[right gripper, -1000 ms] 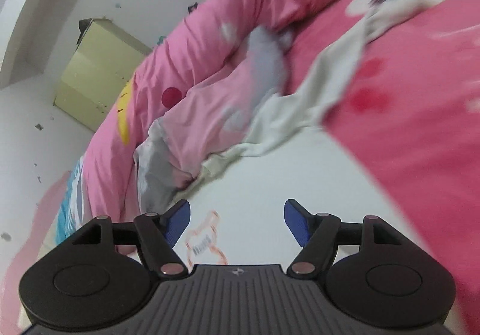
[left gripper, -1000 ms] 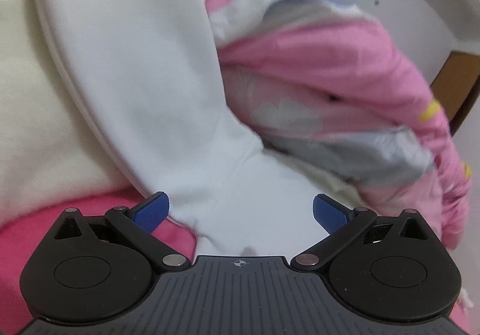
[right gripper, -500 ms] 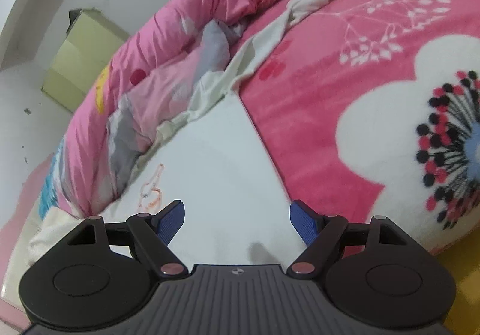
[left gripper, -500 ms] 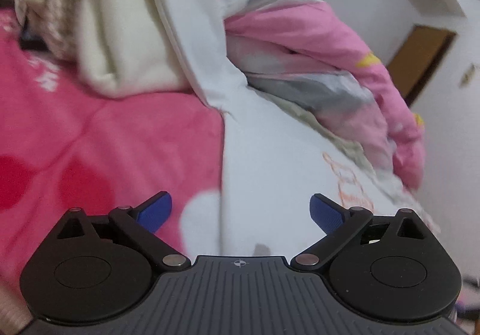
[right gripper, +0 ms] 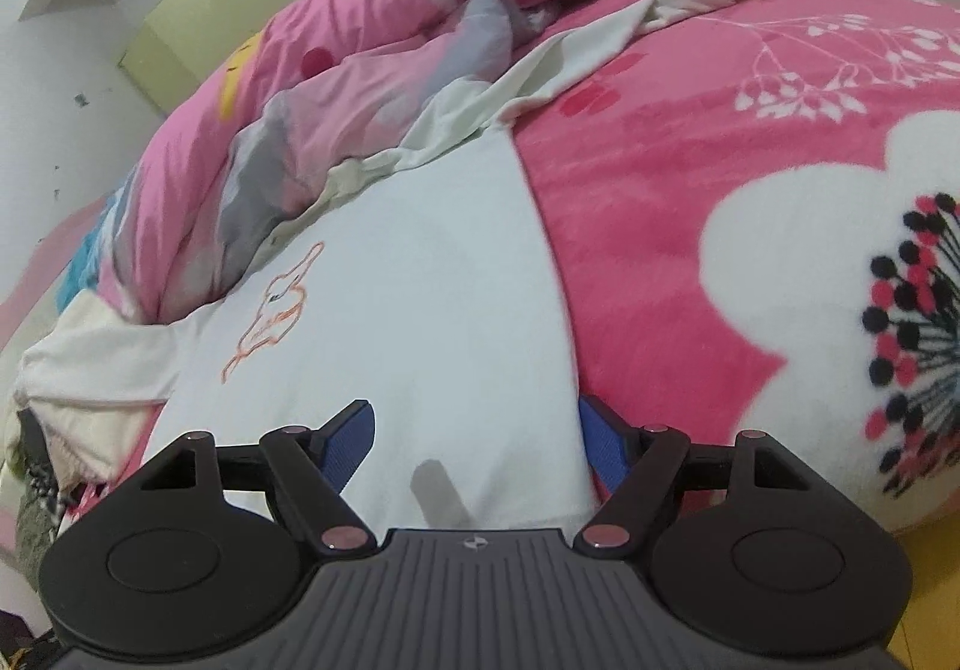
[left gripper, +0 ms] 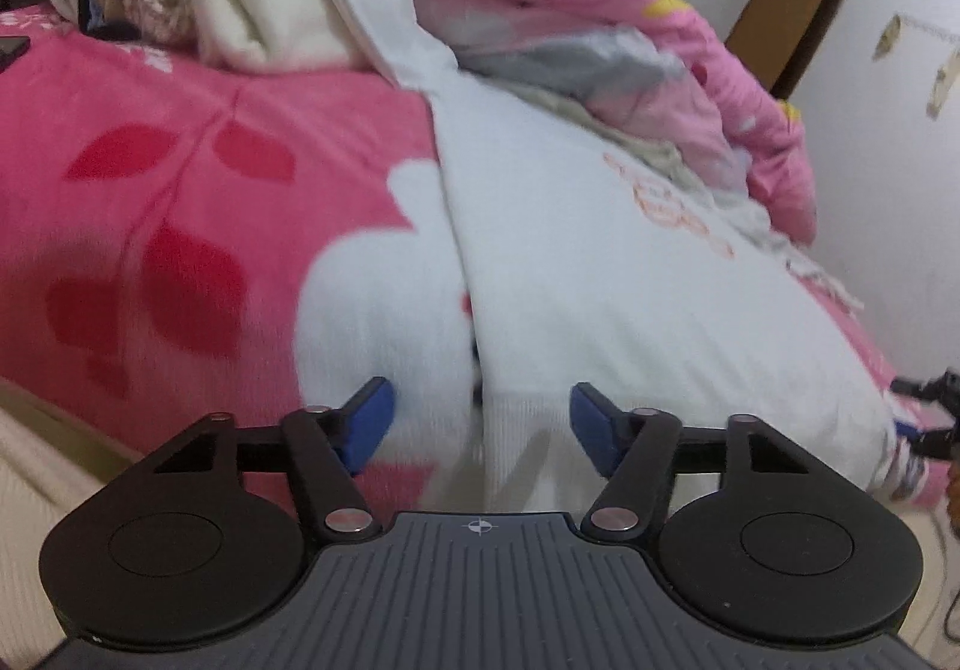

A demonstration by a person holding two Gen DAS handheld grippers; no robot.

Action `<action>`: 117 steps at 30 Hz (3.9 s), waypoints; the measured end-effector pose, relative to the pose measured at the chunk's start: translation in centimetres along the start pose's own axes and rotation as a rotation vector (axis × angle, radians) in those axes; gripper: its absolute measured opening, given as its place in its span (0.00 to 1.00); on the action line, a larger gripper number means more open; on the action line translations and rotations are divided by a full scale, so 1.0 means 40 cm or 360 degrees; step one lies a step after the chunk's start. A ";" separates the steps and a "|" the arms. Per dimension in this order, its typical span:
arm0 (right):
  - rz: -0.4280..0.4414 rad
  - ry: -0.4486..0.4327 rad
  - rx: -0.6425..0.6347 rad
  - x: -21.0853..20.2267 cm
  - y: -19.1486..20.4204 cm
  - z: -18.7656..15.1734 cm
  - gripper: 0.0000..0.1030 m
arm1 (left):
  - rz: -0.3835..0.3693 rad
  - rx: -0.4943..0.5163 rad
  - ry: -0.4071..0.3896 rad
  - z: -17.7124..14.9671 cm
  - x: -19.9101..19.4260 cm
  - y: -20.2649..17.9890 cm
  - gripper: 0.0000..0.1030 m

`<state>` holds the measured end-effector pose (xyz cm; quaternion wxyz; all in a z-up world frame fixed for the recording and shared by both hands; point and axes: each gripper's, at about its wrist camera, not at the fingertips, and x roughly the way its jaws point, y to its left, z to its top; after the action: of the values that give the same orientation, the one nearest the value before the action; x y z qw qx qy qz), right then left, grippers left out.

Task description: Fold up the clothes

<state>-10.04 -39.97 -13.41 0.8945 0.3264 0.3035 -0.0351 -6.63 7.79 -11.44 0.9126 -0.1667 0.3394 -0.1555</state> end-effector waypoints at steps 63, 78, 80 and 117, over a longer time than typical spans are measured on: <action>0.0184 0.0007 -0.0003 -0.280 -0.027 -0.168 0.03 | -0.0206 0.0131 0.0264 -0.022 -0.175 -0.063 0.02; -0.0500 0.0350 -0.0160 -0.080 -0.070 -0.202 0.16 | 0.0154 0.0450 0.0540 -0.080 -0.004 -0.056 0.08; -0.0485 0.0261 -0.0157 -0.109 -0.070 -0.200 0.24 | 0.0163 0.0419 0.0491 -0.060 -0.031 -0.039 0.10; -0.0145 -0.0149 -0.0192 0.161 -0.034 0.116 0.45 | 0.0042 -0.0050 -0.0156 0.216 0.198 0.028 0.29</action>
<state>-2.75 -42.99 -15.01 0.9232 0.2559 0.2775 -0.0726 5.08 7.38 -10.25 0.9274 -0.1839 0.2988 -0.1298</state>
